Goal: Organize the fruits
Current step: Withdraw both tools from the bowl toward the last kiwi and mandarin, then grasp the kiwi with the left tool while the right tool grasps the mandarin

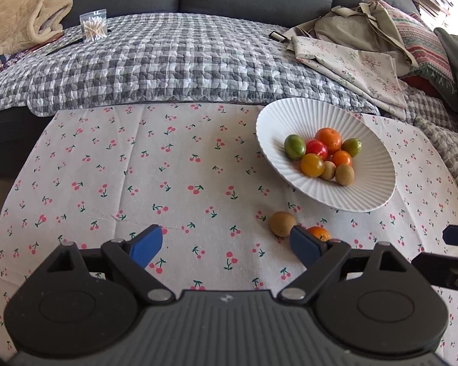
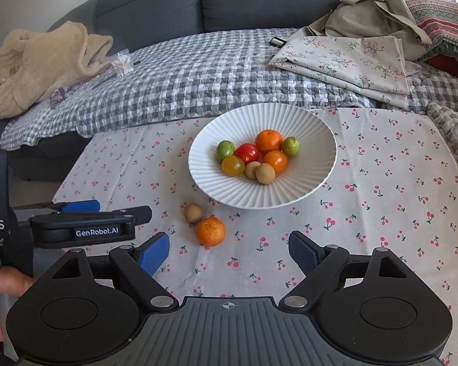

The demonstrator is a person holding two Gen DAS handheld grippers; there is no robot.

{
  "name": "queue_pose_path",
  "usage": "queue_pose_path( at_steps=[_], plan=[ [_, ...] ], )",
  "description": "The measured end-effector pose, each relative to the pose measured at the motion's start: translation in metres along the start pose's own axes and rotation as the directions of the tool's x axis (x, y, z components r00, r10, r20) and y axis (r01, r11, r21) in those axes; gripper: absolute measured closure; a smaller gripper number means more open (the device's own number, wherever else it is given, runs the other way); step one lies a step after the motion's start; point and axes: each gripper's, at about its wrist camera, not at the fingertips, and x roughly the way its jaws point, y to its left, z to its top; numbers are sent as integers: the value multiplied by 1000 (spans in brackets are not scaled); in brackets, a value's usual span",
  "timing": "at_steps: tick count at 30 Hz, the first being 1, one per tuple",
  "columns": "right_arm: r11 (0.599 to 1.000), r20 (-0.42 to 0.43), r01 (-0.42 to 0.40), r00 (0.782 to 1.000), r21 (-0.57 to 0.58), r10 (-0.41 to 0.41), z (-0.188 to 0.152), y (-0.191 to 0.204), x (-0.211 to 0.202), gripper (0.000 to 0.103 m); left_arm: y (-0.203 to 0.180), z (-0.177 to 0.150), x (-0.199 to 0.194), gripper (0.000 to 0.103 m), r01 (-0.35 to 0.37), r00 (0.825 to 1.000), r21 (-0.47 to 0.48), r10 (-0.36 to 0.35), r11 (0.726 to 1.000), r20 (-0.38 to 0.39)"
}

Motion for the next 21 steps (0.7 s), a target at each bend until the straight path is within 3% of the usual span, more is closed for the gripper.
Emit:
queue_pose_path(
  at_steps=[8,15,21],
  plan=[
    [996,-19,-27,1000,-88,25,-11,15,18,16,2,-1,11,13,16,1000,0,-16,1000,-27],
    [995,-22,-30,999,-99,28,-23,19,57,17,8,-3,21,13,9,999,-8,-9,1000,-32],
    [994,-1,-31,1000,-109,31,-23,22,81,19,12,-1,28,13,46,997,-53,-49,998,-60]
  ],
)
